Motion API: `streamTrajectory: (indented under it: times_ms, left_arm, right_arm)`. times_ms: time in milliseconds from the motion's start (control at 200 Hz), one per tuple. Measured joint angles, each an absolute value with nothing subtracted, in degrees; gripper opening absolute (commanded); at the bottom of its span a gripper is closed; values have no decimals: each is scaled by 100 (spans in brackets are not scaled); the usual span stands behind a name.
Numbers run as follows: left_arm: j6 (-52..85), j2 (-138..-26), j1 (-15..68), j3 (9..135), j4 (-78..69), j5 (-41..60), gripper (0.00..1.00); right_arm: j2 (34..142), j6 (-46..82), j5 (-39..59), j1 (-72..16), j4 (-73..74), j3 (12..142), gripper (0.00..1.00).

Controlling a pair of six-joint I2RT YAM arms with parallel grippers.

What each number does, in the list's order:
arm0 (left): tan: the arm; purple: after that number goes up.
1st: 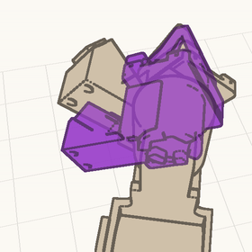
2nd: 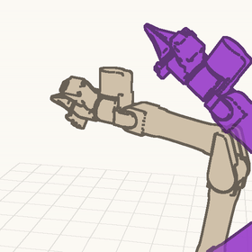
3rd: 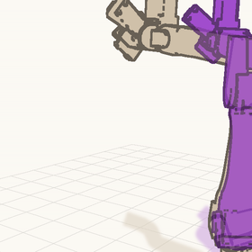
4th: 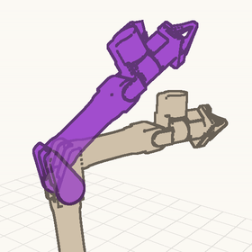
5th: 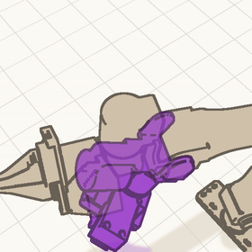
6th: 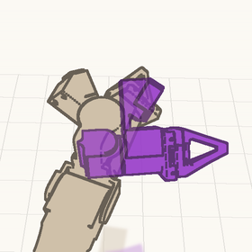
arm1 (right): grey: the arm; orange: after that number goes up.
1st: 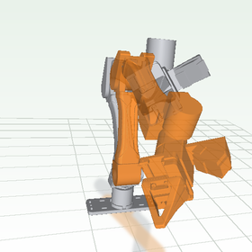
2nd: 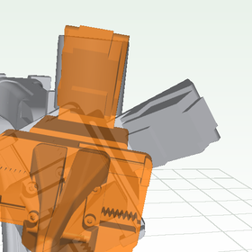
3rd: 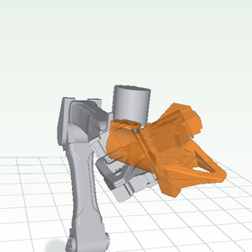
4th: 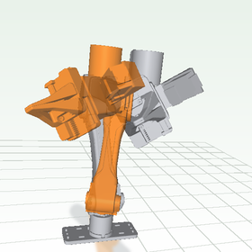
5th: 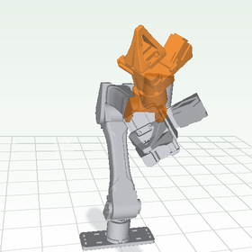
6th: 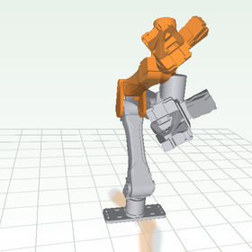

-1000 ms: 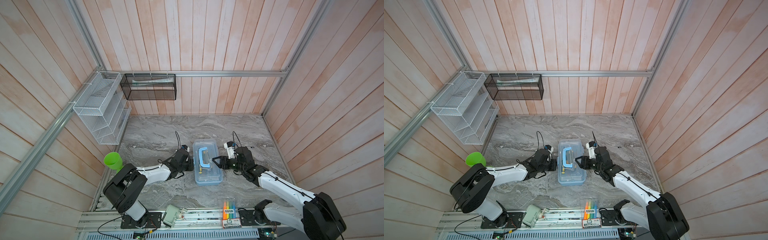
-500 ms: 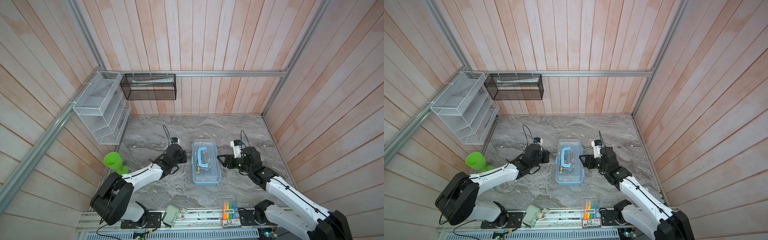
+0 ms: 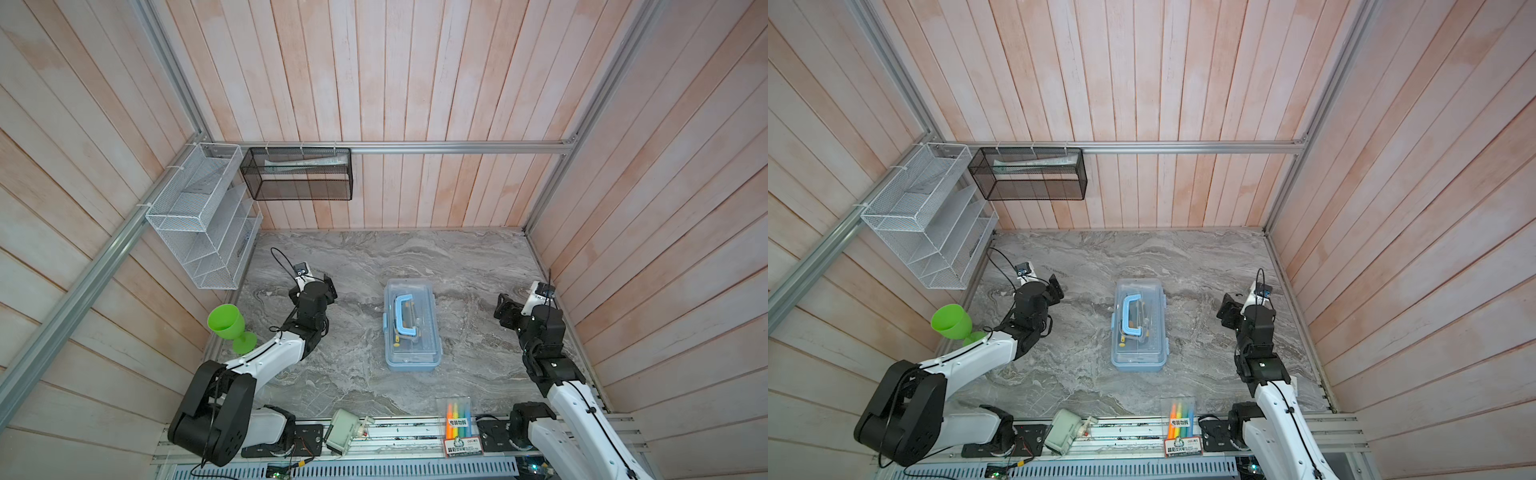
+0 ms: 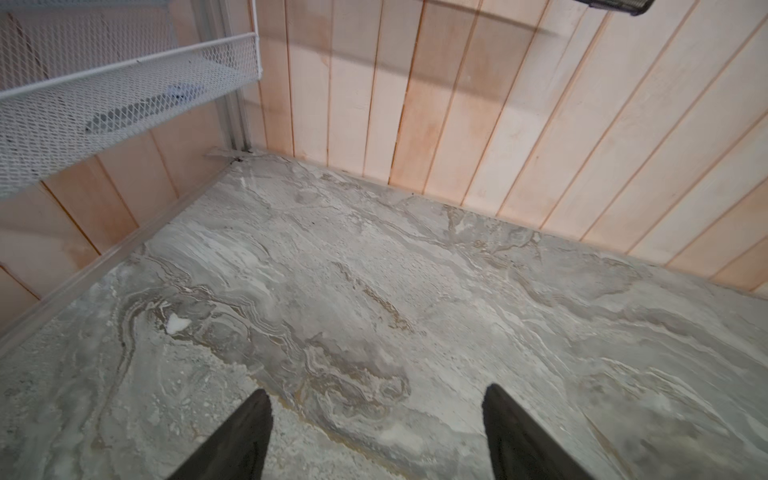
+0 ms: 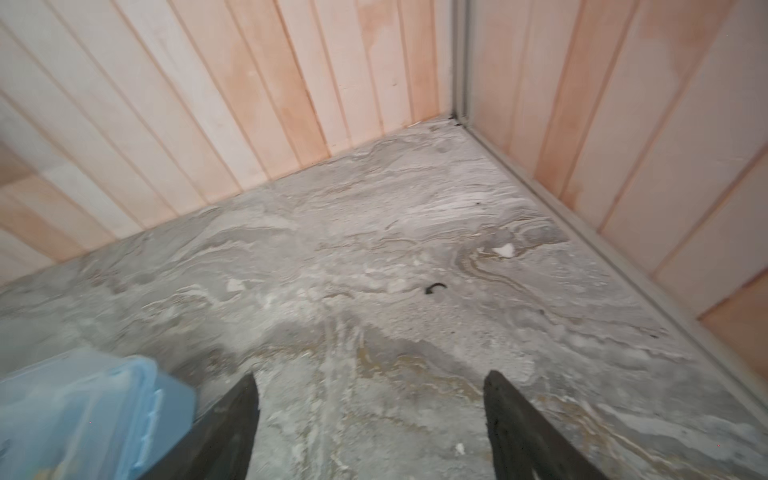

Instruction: Pack the tool kit

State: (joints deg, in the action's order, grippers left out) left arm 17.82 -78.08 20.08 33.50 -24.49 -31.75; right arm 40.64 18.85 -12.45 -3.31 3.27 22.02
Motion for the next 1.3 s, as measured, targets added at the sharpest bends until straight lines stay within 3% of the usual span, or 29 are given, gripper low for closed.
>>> streamTrajectory:
  times_ms: [225, 525, 765, 970, 1160, 1205, 1300]
  left_arm:
    - [980, -8042, 1570, 2943, -3839, -3103, 83]
    - [720, -8412, 891, 2991, -4646, -2047, 83]
    - [451, -8405, 556, 2458, -5382, -1114, 86]
    - [425, -9107, 318, 2222, -6239, -696, 87]
    - [384, -7865, 403, 2786, -4602, -969, 88]
    - [279, -7529, 412, 2783, -4650, -1087, 93]
    - [220, -7185, 322, 2202, -5293, -1227, 92]
  right_arm:
    - [4919, 1533, -1763, 8, 1741, 1688, 87]
    - [5830, 847, -1328, 281, 4434, 395, 87]
    - [6810, 843, -1035, 397, 5717, 471, 87]
    - [7378, 585, -814, 397, 6014, 926, 87]
    - [7358, 480, -637, 397, 6086, 958, 87]
    - [7360, 445, -554, 397, 6084, 958, 87]
    - [7358, 399, -429, 395, 6086, 958, 87]
